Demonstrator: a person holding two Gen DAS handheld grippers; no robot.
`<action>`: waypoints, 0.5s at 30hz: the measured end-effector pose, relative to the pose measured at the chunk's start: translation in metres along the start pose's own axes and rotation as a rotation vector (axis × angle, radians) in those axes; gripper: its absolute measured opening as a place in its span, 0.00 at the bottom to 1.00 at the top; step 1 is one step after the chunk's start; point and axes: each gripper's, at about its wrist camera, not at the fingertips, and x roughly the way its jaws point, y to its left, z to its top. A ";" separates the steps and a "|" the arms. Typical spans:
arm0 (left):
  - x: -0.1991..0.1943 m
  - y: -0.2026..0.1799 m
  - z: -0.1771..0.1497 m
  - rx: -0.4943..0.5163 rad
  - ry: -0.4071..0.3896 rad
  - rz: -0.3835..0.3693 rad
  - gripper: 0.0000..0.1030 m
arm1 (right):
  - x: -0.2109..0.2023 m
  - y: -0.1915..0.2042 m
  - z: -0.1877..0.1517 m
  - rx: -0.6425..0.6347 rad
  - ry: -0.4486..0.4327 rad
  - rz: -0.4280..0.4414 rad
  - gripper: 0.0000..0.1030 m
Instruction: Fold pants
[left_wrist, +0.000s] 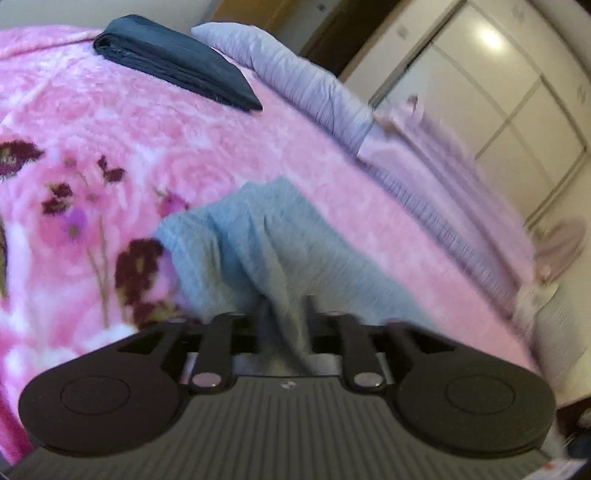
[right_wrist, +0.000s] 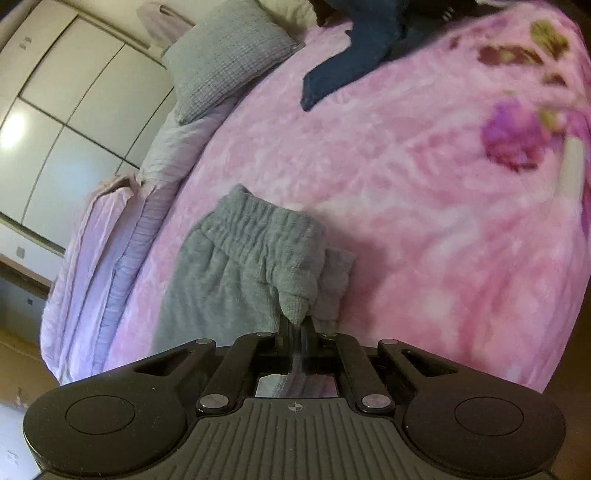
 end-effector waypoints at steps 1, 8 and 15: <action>0.000 0.001 0.005 -0.023 -0.007 0.007 0.31 | 0.003 0.006 0.003 -0.004 0.007 -0.012 0.00; 0.032 -0.007 0.041 0.037 0.047 0.056 0.06 | 0.002 0.020 0.005 -0.027 0.017 -0.064 0.00; -0.020 -0.026 0.033 0.365 -0.142 0.026 0.07 | -0.025 0.023 0.005 -0.052 -0.027 0.025 0.00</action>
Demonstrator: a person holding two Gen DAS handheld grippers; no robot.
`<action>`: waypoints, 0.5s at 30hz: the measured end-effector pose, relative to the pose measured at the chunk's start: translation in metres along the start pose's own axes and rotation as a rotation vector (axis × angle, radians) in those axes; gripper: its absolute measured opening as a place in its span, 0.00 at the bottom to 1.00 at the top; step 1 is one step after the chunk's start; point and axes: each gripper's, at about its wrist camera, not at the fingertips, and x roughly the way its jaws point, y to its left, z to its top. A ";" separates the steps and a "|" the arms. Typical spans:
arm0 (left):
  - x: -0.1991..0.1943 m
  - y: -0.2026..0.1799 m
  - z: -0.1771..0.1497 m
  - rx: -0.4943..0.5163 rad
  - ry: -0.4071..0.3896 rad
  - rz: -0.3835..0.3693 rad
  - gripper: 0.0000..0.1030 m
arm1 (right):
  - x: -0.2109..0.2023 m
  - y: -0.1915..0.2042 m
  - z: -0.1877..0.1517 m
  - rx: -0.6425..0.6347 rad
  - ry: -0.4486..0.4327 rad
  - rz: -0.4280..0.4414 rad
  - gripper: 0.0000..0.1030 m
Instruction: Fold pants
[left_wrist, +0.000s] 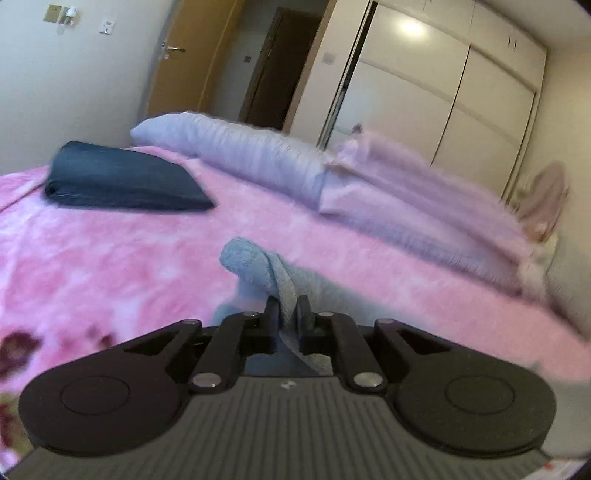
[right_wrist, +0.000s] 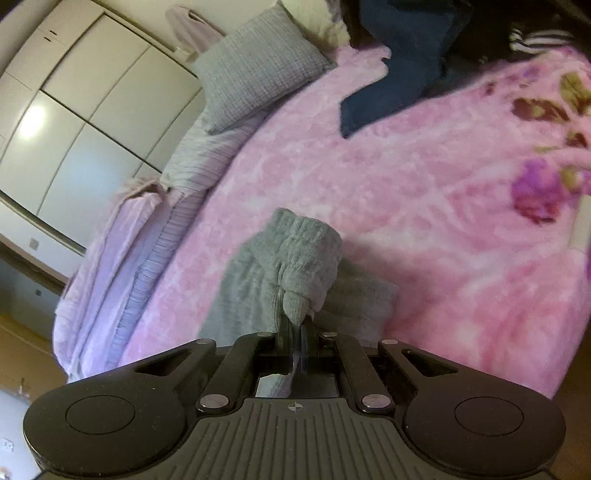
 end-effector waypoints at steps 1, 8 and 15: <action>0.008 0.011 -0.017 -0.023 0.071 0.033 0.07 | 0.004 -0.005 -0.004 -0.005 0.020 -0.031 0.00; 0.015 0.018 -0.031 -0.056 0.124 0.055 0.09 | 0.004 -0.015 -0.005 0.012 0.029 -0.025 0.00; 0.018 0.016 -0.053 0.017 0.135 0.113 0.11 | 0.030 -0.023 -0.025 -0.063 0.073 -0.139 0.01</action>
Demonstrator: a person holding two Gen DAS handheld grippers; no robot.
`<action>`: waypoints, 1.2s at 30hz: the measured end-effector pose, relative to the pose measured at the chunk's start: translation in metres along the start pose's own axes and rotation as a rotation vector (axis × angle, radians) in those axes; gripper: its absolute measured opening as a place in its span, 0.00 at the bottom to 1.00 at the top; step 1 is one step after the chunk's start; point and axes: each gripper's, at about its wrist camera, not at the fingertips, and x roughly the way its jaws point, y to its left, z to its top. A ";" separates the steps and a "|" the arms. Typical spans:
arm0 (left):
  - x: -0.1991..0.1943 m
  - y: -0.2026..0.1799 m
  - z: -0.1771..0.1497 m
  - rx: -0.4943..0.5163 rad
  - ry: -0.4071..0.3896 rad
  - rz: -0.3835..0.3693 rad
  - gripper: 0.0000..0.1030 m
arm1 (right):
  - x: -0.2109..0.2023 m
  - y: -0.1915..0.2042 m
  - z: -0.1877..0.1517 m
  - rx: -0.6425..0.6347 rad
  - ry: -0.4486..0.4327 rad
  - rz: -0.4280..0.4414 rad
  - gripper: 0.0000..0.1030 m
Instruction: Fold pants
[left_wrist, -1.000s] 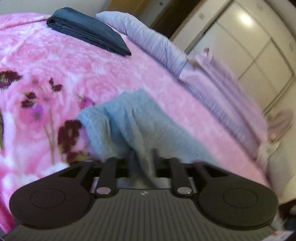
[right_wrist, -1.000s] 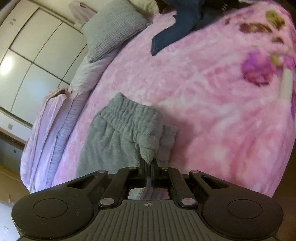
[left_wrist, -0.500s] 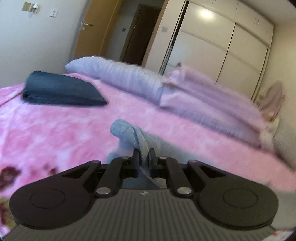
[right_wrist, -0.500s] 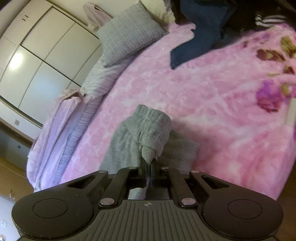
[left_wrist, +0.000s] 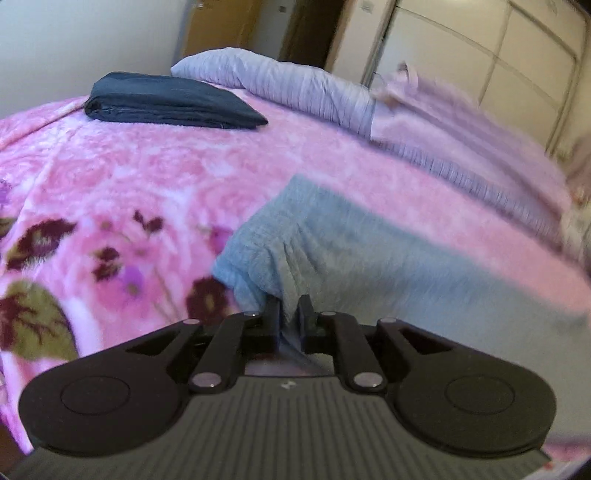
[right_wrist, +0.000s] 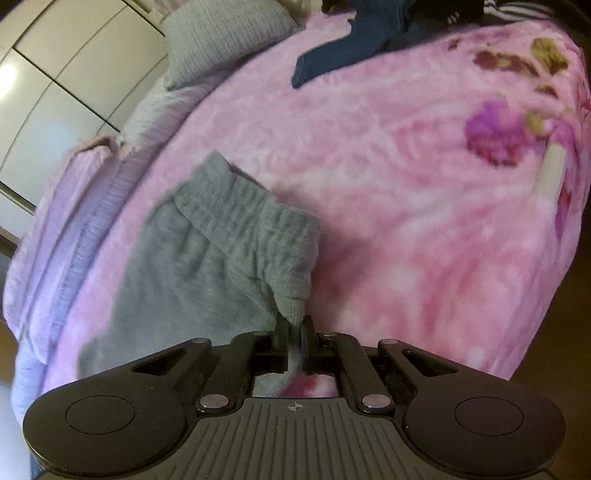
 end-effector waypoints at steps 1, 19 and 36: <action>0.000 -0.005 -0.001 0.044 -0.008 0.019 0.11 | -0.002 0.004 -0.003 -0.020 -0.012 -0.009 0.05; -0.014 -0.083 -0.018 0.272 0.078 0.078 0.40 | 0.004 0.094 -0.115 -0.686 -0.189 -0.155 0.55; -0.150 -0.144 -0.041 0.373 0.201 -0.139 0.61 | -0.133 0.133 -0.213 -0.627 -0.094 -0.022 0.66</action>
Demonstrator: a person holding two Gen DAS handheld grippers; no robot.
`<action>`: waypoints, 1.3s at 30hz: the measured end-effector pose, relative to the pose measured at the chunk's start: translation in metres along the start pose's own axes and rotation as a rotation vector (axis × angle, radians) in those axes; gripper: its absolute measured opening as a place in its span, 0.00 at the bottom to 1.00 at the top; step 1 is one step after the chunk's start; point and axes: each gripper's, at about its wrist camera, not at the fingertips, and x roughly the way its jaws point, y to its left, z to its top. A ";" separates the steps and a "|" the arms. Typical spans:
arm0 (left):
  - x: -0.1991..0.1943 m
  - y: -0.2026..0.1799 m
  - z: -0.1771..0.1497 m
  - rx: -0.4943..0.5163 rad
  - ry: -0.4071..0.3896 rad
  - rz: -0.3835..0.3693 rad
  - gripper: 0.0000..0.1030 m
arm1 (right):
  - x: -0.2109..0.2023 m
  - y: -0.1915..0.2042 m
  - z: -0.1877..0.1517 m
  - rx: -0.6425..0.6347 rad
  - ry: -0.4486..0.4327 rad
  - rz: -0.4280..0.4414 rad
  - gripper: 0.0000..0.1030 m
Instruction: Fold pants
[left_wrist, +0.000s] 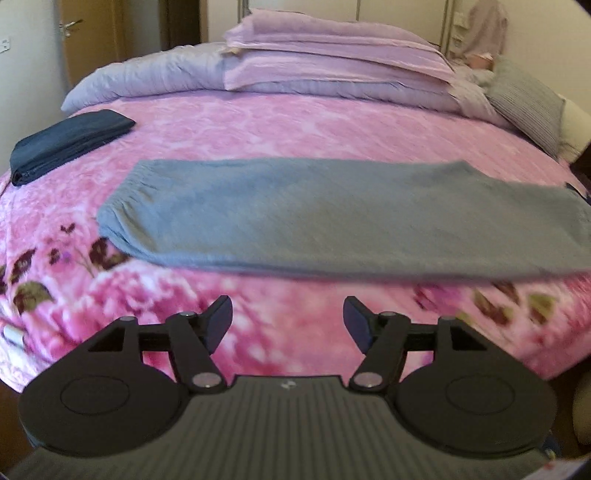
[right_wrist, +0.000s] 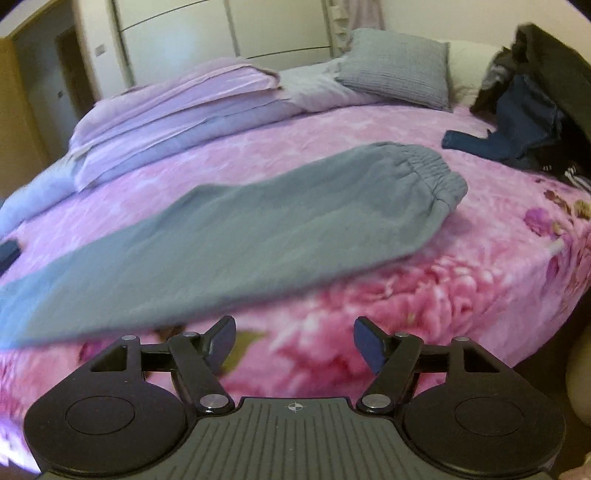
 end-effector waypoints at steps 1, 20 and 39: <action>-0.006 -0.004 -0.003 0.003 0.000 0.000 0.62 | -0.008 0.004 -0.002 -0.016 -0.003 -0.001 0.66; -0.084 -0.036 -0.024 0.070 -0.088 -0.039 0.73 | -0.083 0.028 -0.021 -0.089 -0.090 0.024 0.66; -0.033 -0.009 -0.011 -0.002 -0.020 -0.034 0.74 | -0.038 0.024 -0.010 -0.094 0.009 -0.029 0.66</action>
